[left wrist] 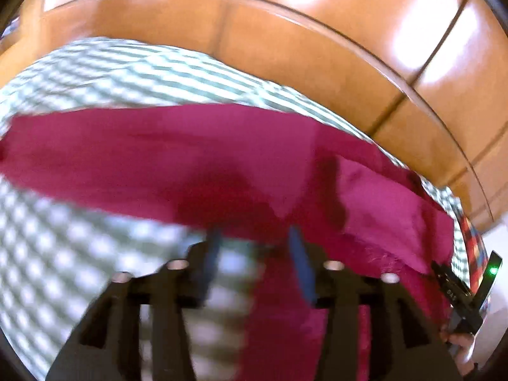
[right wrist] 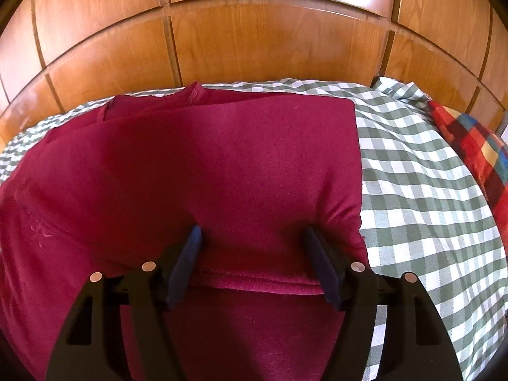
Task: Fold small clothes
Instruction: 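Grasp the folded sleeve with the left gripper and lay it along the body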
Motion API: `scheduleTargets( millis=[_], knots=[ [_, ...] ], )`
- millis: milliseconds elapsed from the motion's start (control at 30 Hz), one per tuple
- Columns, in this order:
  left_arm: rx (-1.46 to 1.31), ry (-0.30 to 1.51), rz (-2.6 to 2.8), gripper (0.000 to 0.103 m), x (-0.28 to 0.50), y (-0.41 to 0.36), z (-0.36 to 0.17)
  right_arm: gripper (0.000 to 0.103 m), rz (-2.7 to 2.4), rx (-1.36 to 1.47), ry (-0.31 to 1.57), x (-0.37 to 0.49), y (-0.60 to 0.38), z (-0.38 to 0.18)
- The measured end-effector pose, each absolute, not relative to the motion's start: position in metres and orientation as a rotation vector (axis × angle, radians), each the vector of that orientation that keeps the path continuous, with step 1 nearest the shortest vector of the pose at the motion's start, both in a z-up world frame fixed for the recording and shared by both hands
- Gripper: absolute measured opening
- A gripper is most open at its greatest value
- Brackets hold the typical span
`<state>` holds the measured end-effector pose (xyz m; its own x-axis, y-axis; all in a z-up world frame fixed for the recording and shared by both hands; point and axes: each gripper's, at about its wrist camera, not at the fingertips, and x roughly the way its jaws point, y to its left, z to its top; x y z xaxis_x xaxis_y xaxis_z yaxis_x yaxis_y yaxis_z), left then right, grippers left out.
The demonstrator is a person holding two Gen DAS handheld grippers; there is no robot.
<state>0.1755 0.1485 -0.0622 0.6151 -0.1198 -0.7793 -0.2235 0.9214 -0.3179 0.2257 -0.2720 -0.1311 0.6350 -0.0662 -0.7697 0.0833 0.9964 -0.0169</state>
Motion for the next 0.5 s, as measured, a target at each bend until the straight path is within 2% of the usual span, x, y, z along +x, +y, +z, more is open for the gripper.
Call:
scheduleTargets(
  millis=[200,300,500],
  knots=[
    [-0.571,0.855,0.219,0.049,0.117,0.23,-0.065,0.067,-0.088,0.02,0.867,0.224,-0.271,-0.131],
    [-0.657,0.788,0.297,0.063,0.089,0.272,-0.069,0.068,-0.091,0.015,0.866,0.224,-0.271,-0.131],
    [-0.787,0.746,0.408,0.065,0.068,0.339,-0.081,0.069,-0.106,-0.003,0.865,0.225,-0.268,-0.13]
  ],
)
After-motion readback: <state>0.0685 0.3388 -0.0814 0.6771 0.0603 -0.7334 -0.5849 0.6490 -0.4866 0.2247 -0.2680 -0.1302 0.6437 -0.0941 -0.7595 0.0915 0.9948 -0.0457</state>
